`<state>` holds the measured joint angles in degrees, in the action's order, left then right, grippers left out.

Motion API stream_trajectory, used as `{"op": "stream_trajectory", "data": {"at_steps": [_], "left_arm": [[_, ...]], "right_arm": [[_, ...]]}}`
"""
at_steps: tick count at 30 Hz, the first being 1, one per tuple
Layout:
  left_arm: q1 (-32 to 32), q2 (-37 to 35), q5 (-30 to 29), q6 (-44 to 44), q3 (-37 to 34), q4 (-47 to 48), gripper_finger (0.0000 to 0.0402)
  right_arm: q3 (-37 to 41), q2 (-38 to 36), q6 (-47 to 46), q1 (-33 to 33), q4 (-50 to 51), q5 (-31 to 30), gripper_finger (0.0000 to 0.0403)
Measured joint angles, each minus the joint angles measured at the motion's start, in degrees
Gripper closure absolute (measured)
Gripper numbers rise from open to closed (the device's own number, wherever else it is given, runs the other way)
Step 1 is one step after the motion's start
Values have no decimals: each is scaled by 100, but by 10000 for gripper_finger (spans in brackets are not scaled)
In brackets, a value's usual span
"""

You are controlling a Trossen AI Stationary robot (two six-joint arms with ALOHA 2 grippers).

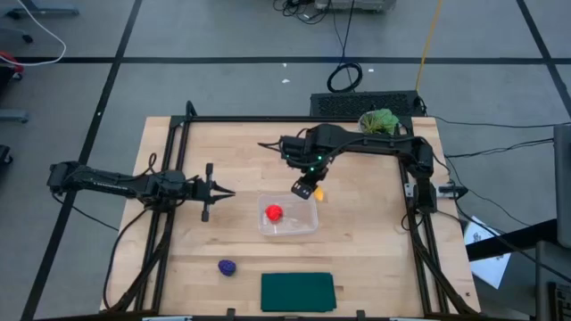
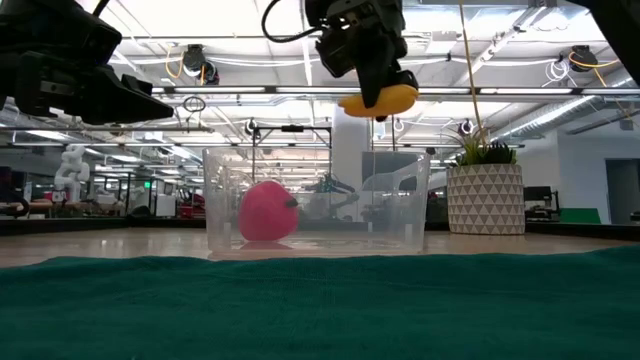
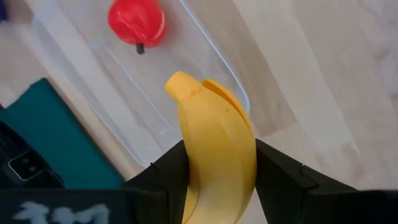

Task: Pick and placing Produce into tupperware
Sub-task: Put the yellow banana into the transparent bin

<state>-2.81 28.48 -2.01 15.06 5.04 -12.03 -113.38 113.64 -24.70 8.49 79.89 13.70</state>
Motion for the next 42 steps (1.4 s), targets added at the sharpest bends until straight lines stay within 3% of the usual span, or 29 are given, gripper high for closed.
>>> {"op": "stream_trajectory", "data": {"at_steps": [18,29,42], "left_arm": [[-2,1,3,23,0,2,376],[0,1,3,8,0,5,376],[-1,1,49,5,0,83,376]], "right_arm": [[-70,-5,203,-62,-583,128,257],[-68,42,1206,-378,-1209,-214,257],[-62,706,1577,-422,-1328,-309,257]]}}
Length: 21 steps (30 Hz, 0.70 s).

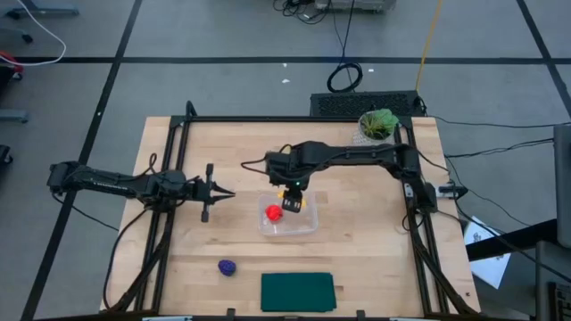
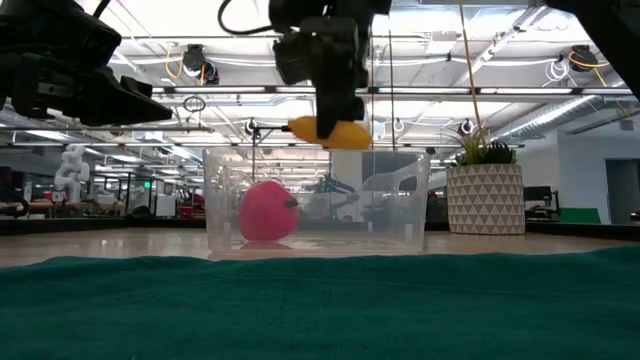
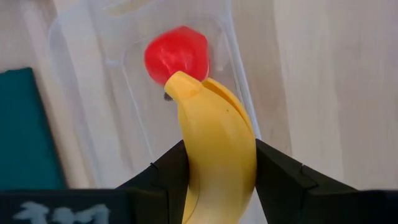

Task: Pick and placing Produce into tupperware
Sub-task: Put the yellow banana into the transparent bin

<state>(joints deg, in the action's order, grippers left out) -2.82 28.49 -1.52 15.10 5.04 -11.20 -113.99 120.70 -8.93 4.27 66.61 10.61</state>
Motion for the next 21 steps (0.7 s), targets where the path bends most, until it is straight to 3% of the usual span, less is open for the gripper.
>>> {"op": "stream_trajectory", "data": {"at_steps": [6,21], "left_arm": [[1,0,2,6,0,47,376],[1,0,7,21,0,118,376]], "right_arm": [[0,129,469,-26,5,31,257],[143,129,1290,-7,-223,915,257]]}}
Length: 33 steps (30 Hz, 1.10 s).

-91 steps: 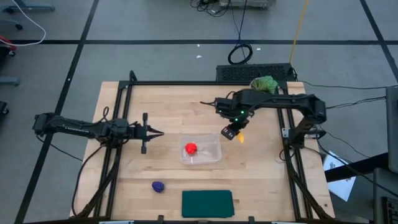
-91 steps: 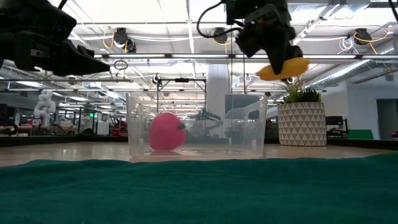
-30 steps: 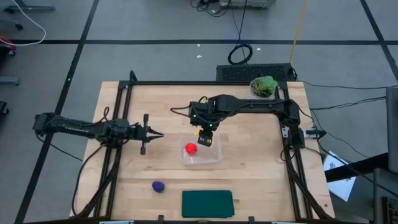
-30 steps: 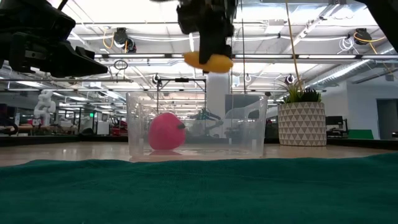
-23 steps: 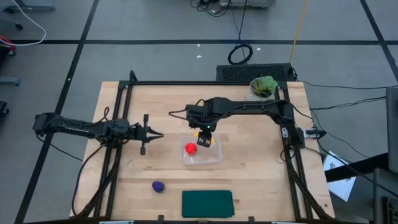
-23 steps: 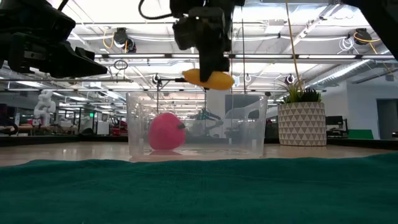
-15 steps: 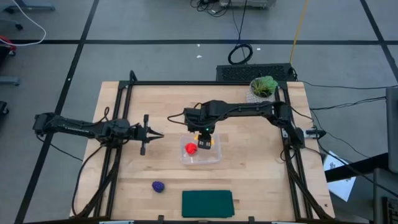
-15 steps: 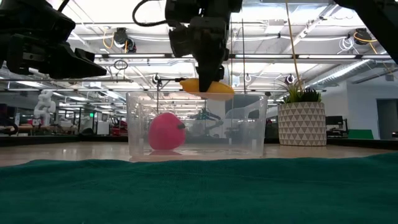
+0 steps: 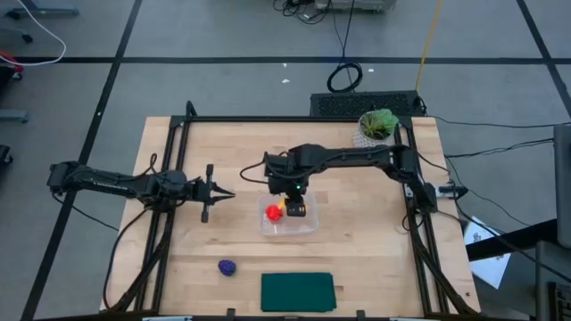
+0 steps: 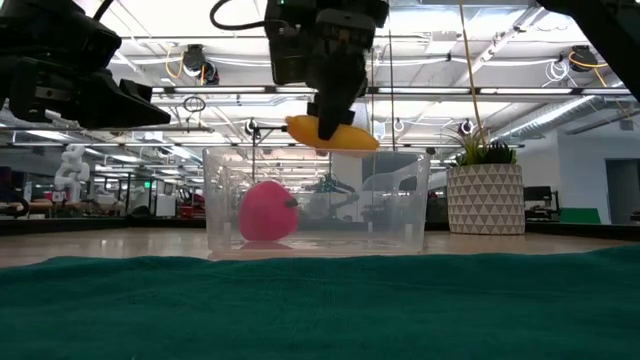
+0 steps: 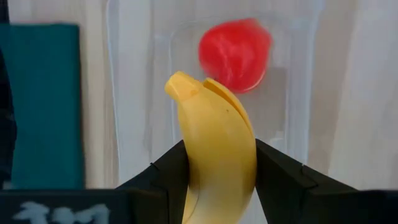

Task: Pick and placing Produce into tupperware
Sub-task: Put the yellow banana into the transparent bin

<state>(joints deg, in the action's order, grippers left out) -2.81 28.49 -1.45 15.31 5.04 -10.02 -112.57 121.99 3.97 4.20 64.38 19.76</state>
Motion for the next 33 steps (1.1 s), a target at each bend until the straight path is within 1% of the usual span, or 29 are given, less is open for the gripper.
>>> {"op": "stream_trajectory", "data": {"at_steps": [3,10,14,16,30,33], "left_arm": [[-1,0,2,0,0,0,376],[-1,0,2,-2,0,0,376],[0,0,2,-2,0,2,376],[0,0,4,-3,0,3,376],[0,0,4,-13,0,105,376],[-1,0,4,-13,0,129,376]], "right_arm": [[149,0,257,18,-16,151,257],[438,-2,466,36,-148,152,257],[587,-2,589,35,-322,464,257],[657,-2,591,34,-464,468,257],[678,-2,683,18,-607,434,257],[819,-13,717,18,-904,434,257]]}}
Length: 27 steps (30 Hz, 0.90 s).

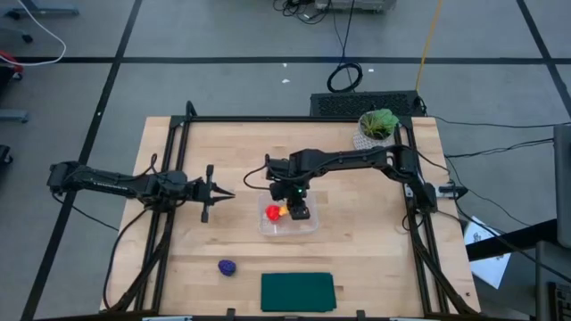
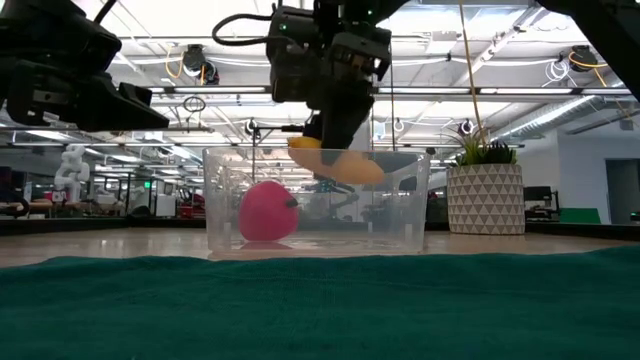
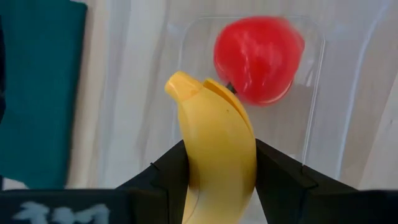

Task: Pick and placing Produce into tupperware
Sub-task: Put the yellow banana into the transparent bin

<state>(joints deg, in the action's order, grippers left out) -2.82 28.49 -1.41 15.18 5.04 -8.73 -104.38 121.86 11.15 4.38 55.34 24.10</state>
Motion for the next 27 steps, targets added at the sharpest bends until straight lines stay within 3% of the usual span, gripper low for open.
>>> {"op": "stream_trajectory", "data": {"at_steps": [18,27], "left_arm": [[-1,-2,0,16,0,2,376],[1,-2,0,17,0,2,376]], "right_arm": [[363,11,1197,-75,-121,-207,257],[361,11,1208,-72,-336,-328,257]]}}
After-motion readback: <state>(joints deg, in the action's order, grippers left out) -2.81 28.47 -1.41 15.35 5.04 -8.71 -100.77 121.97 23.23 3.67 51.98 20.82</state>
